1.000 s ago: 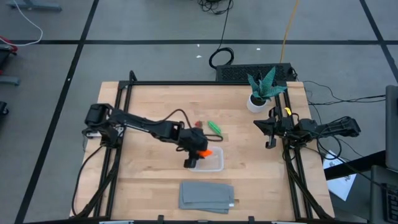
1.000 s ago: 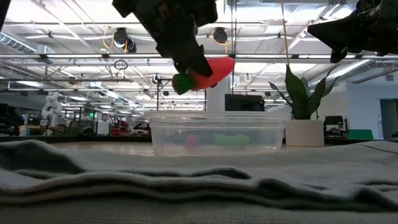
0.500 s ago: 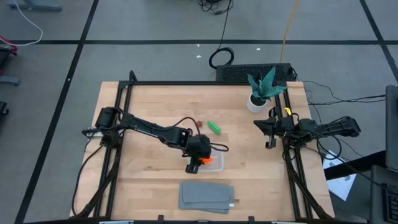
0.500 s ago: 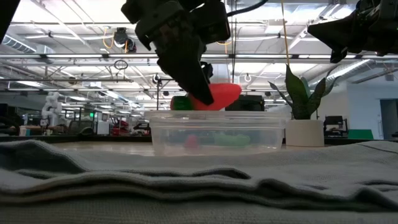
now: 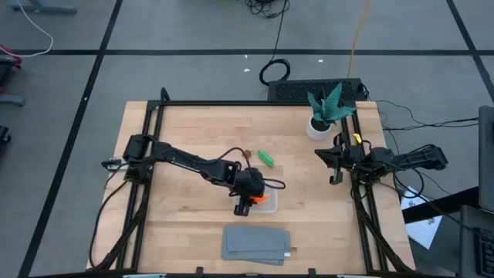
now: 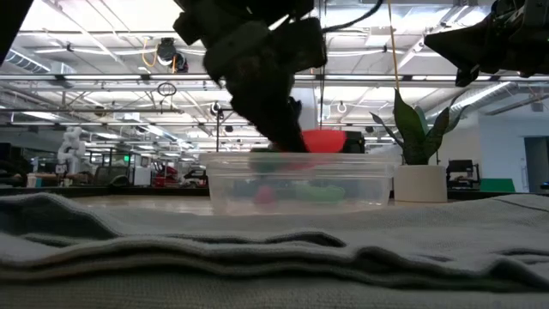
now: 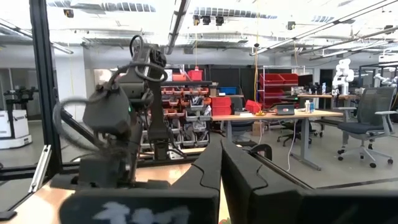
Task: Pick and placing Produce into tupperware
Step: Put the carrot into the transparent bin
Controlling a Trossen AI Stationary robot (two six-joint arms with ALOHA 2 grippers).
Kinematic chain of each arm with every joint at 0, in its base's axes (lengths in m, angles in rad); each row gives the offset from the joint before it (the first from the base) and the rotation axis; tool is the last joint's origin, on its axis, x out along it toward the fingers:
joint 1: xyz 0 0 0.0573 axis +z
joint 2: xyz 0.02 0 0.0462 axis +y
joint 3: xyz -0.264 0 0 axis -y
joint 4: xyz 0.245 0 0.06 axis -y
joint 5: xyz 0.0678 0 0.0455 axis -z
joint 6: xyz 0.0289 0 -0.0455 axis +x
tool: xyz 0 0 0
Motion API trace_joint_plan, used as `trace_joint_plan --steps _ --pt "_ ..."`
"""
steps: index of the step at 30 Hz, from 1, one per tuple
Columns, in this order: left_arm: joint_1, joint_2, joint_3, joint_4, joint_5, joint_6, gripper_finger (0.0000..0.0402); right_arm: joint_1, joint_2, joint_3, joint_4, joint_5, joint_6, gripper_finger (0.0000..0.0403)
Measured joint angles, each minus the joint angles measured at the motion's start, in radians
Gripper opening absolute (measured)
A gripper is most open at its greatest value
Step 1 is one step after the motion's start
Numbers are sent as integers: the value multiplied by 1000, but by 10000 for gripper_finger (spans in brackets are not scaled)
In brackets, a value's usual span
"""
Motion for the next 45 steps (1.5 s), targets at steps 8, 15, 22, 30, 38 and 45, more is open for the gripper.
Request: trace_joint_plan --steps 8,15,22,30,38,45 --pt "-1 26 1 24 -1 5 172 0 13 0 8 0 26 0" --pt "0 26 0 20 -26 -11 173 0 14 0 9 0 26 0" --pt "2 26 0 11 -52 -8 173 0 14 0 12 0 26 0" --pt "2 26 0 8 -53 8 173 0 14 0 11 0 26 0" --pt "2 26 0 8 -53 62 172 0 14 0 11 -1 26 0" --pt "1 26 0 3 -52 129 173 0 14 0 9 -1 26 0"
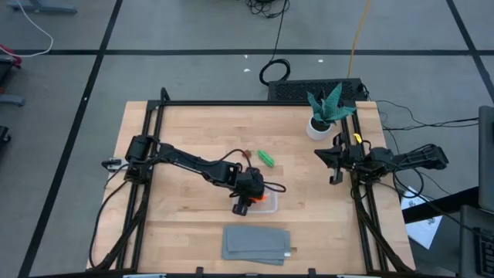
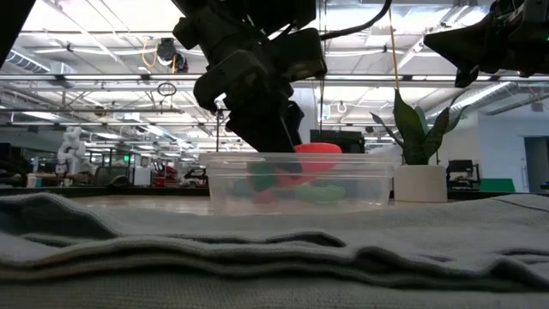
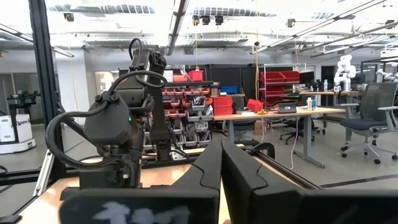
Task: Pick and placing Produce into tupperware
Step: Put the carrot into the transparent bin
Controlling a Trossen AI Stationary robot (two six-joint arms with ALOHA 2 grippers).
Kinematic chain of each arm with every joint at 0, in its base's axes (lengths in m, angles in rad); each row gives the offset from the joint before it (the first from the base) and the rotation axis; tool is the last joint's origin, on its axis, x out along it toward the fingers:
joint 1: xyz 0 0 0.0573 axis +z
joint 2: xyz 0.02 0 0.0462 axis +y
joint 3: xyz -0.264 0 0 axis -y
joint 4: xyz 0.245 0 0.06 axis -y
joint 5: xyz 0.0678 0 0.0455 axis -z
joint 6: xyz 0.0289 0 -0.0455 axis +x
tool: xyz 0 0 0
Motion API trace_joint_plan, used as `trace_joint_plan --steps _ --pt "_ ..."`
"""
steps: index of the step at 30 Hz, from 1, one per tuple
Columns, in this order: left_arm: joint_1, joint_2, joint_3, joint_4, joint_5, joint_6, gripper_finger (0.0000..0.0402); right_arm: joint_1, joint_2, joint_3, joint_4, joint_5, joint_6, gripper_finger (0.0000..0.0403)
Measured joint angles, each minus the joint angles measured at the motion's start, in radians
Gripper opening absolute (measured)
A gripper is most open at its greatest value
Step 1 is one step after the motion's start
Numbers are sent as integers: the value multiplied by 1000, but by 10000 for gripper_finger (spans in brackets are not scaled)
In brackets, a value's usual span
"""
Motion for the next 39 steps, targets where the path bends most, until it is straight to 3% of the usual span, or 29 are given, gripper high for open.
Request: trace_joint_plan --steps 18,39 --pt "-5 0 0 -11 2 84 172 0 0 0 -14 0 -3 0" --pt "-5 58 0 8 3 81 173 0 0 0 -27 0 -1 0"
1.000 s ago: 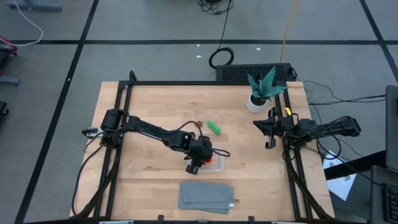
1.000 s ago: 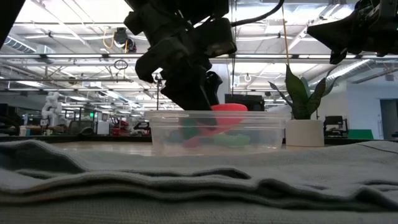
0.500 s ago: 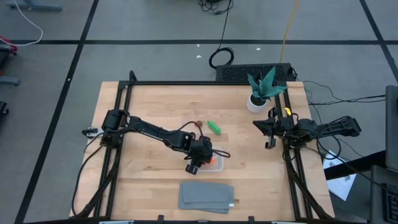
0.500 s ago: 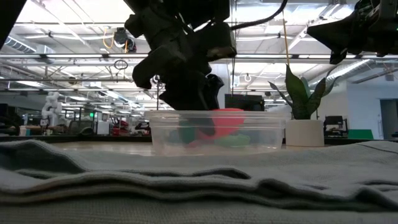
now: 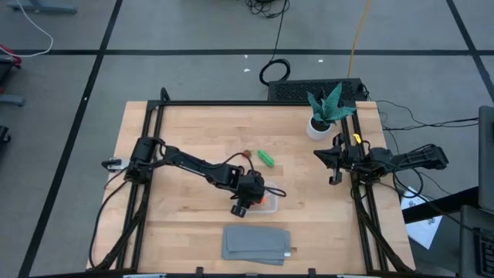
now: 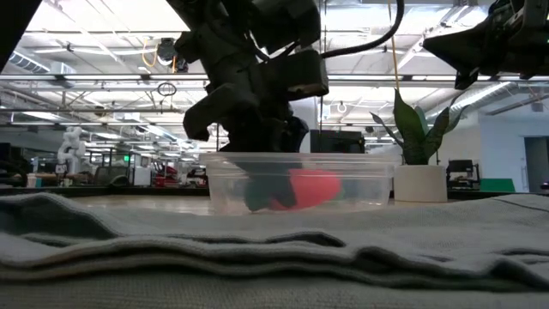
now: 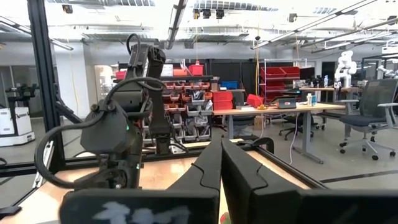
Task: Pick and placing Produce into tupperware
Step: Put the carrot into the transparent bin, then put the green beans into the transparent bin
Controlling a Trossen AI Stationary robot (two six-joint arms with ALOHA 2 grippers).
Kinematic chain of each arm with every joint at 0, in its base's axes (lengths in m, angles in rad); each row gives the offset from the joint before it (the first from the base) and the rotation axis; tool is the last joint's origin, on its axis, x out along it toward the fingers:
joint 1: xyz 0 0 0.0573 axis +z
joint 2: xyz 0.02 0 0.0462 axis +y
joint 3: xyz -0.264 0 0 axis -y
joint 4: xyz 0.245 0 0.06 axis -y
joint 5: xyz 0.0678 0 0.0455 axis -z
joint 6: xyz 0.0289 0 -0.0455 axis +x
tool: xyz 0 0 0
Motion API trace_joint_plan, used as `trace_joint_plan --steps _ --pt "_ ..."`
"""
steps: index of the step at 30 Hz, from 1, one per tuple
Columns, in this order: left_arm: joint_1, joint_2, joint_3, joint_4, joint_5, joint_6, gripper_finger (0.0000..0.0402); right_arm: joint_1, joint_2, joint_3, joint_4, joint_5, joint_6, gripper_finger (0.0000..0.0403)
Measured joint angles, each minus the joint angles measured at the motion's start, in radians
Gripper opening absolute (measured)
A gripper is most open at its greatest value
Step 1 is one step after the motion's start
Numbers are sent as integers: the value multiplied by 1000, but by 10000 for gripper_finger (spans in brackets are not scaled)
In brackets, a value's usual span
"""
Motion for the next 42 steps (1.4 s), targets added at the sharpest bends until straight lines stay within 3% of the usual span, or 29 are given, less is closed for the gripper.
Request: trace_joint_plan --steps 9,23,35,42 --pt "0 4 0 17 -13 -44 175 0 0 0 -2 0 1 0" --pt "0 4 0 17 -29 -56 258 0 0 0 -2 0 1 0" --pt "-3 4 43 3 -30 -53 264 0 0 0 -2 0 1 0" --pt "-3 4 137 -160 -45 -38 264 0 0 0 -2 0 1 0"
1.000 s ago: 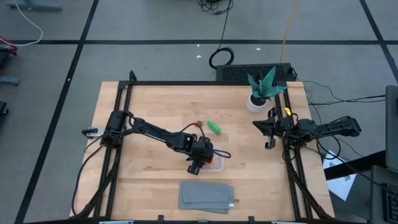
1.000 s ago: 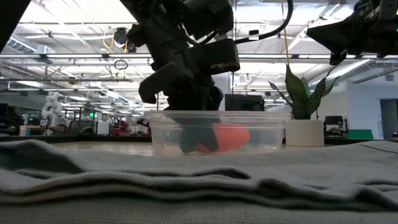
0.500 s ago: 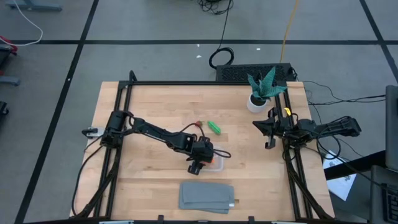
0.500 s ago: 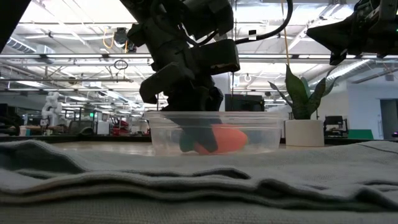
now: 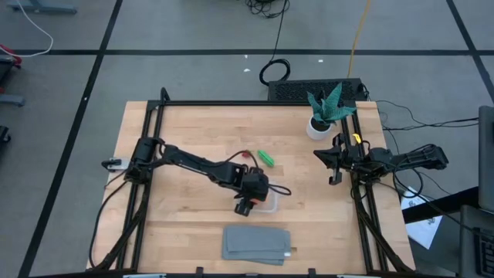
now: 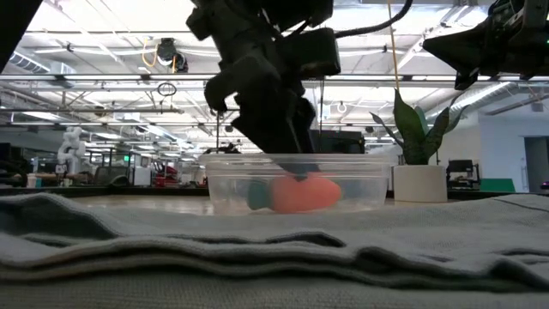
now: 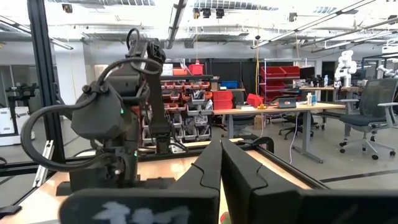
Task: Pick and placing Produce into tupperware
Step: Put the green beans into the transparent bin
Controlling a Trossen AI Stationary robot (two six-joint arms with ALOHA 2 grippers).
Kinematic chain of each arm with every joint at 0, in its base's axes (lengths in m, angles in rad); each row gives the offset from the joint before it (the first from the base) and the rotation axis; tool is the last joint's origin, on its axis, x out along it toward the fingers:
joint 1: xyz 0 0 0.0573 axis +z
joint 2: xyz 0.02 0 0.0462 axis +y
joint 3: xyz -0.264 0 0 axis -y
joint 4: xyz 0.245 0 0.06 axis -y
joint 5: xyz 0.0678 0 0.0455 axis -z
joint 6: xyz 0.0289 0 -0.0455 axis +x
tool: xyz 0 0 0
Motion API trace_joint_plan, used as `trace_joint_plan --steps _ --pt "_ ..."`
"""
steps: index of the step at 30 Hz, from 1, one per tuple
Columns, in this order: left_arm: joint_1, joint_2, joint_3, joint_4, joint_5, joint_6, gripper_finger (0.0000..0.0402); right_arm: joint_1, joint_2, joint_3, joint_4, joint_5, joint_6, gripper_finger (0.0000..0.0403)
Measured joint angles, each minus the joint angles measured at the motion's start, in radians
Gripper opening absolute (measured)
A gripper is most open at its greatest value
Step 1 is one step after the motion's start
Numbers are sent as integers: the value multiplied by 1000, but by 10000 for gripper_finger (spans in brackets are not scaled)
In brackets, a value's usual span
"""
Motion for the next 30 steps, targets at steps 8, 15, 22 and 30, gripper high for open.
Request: trace_joint_plan --steps 8,15,22,30 --pt "-7 -2 134 -246 -156 60 215 0 0 0 0 0 0 0" --pt "24 -90 141 -269 -176 72 82 0 1 0 9 -3 34 0" --pt "30 -256 139 -176 -164 88 9 0 9 0 18 -3 26 0" --pt "31 -494 136 -183 -217 88 3 0 12 0 15 -3 18 0"
